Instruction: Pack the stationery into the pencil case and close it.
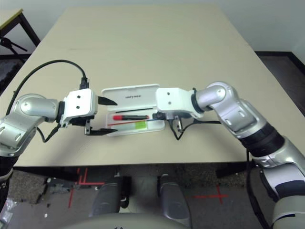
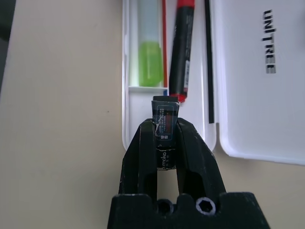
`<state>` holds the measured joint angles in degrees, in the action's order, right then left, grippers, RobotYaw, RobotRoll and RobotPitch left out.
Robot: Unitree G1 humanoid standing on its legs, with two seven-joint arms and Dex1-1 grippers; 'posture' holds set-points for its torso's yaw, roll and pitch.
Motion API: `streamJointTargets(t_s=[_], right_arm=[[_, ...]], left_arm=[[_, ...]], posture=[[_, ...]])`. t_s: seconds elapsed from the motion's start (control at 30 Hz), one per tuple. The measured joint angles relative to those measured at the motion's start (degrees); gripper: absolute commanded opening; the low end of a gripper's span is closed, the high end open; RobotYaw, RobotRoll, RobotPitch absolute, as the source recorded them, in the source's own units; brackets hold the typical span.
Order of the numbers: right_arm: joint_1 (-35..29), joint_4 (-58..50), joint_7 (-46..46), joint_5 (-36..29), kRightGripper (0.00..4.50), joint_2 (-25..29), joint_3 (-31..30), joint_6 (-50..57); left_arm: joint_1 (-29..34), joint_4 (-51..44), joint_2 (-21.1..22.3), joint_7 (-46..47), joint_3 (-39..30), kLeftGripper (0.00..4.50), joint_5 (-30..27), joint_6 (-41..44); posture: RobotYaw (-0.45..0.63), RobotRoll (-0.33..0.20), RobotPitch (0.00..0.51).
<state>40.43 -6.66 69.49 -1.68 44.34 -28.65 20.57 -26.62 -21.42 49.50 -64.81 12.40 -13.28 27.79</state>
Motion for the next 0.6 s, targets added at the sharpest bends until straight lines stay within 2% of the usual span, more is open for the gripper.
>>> streamJointTargets(t_s=[0.6], right_arm=[[0.0, 3.0, 2.6, 5.4, 0.28, -5.0, -0.6, -1.3]], left_arm=[[0.1, -0.1, 0.0, 0.5, 0.0, 4.5, 0.1, 0.5]], posture=[[0.03, 0.0, 0.116]])
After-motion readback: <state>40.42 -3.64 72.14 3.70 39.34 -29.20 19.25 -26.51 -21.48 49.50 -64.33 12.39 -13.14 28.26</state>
